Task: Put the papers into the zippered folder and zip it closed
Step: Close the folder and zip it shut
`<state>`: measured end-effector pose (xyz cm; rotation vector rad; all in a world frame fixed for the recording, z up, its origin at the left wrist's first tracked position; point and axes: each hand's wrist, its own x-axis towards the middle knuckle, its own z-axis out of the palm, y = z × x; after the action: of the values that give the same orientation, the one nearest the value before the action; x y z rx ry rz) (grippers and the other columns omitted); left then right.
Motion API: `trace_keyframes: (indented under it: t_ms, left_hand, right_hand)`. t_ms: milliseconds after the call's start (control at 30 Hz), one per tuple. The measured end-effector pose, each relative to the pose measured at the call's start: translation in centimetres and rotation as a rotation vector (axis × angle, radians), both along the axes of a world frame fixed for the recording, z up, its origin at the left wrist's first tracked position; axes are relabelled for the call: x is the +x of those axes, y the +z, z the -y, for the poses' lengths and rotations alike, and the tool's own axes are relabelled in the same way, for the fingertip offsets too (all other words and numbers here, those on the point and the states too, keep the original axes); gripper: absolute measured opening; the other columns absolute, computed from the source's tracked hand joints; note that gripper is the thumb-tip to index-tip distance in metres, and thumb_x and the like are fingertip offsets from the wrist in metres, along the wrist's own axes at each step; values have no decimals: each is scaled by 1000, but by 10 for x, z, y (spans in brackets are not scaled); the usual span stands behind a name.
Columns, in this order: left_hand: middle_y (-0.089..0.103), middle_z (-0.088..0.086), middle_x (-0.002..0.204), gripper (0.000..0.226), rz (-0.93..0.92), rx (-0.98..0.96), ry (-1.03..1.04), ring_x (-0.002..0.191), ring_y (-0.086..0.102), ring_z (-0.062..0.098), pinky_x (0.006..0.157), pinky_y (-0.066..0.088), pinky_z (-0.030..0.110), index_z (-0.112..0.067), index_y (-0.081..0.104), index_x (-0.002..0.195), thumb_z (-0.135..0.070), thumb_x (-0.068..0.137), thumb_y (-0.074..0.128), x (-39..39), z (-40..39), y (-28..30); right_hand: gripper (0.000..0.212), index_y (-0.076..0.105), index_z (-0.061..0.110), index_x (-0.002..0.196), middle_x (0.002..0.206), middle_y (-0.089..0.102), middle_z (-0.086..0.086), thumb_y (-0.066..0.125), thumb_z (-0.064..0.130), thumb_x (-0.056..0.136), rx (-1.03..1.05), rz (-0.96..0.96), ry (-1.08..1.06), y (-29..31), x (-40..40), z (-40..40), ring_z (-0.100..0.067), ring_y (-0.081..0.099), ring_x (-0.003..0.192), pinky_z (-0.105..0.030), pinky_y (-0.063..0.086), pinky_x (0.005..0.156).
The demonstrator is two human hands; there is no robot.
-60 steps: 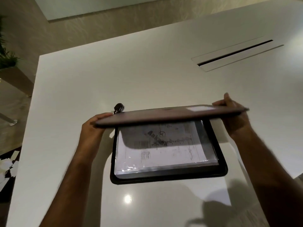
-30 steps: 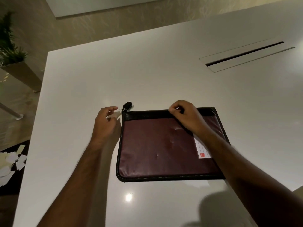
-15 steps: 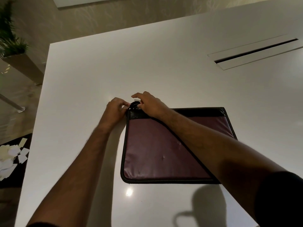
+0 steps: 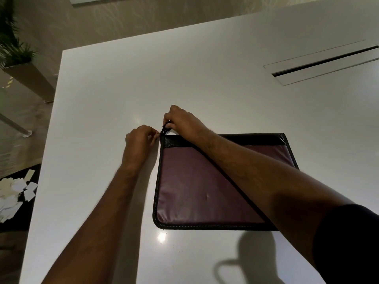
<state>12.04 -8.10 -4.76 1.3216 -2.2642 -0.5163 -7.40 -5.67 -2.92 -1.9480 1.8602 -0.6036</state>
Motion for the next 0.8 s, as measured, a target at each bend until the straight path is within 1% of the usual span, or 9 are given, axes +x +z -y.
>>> trace_keyframes:
  t_ms: [133, 233, 367, 500, 600, 667, 800]
  left_hand:
    - [73, 4, 97, 10, 17, -5, 26, 95, 67, 29, 91, 47, 53, -15, 77, 94, -23, 95, 70, 10, -13, 0]
    - [74, 1, 98, 9, 18, -15, 30, 96, 67, 27, 91, 46, 50, -18, 77, 94, -24, 96, 70, 16, -22, -3]
    - [73, 0, 96, 7, 39, -60, 29, 93, 66, 27, 85, 40, 45, -20, 76, 92, -21, 96, 70, 20, -34, -6]
    - [73, -1, 93, 7, 45, -95, 19, 91, 67, 26, 82, 40, 43, -20, 77, 91, -18, 95, 71, 27, -49, -7]
    - [74, -1, 91, 9, 58, -121, 6, 89, 68, 27, 79, 45, 46, -21, 77, 89, -14, 93, 72, 34, -60, -6]
    - [74, -2, 90, 11, 69, -131, -4, 88, 67, 27, 78, 45, 45, -22, 77, 89, -13, 93, 72, 38, -67, -5]
    - [73, -6, 88, 15, 101, -151, -5, 88, 66, 26, 75, 44, 44, -28, 76, 86, -19, 94, 68, 47, -79, -3]
  right_hand:
    - [13, 75, 16, 103, 105, 51, 6, 63, 18, 101, 15, 5, -29, 0, 3, 5, -13, 56, 88, -27, 41, 78]
    - [13, 75, 15, 103, 106, 52, 5, 63, 17, 101, 21, 5, -42, 0, 5, 7, -15, 59, 90, -28, 43, 79]
    - [11, 74, 14, 104, 108, 55, 1, 64, 17, 101, 30, -6, -69, -2, 6, 10, -20, 62, 92, -30, 44, 77]
    - [10, 74, 15, 101, 106, 53, 1, 65, 19, 100, 24, -19, -84, -5, 6, 12, -23, 62, 90, -31, 43, 75]
    - [9, 73, 17, 98, 104, 51, 3, 64, 19, 100, 5, -17, -94, -9, 6, 12, -21, 59, 85, -29, 40, 68]
    - [8, 72, 18, 97, 103, 50, 4, 64, 19, 100, -12, -20, -98, -12, 6, 12, -19, 57, 82, -25, 37, 62]
    - [8, 69, 19, 94, 101, 52, 4, 63, 20, 99, -38, -36, -97, -15, 8, 12, -19, 57, 79, -22, 34, 59]
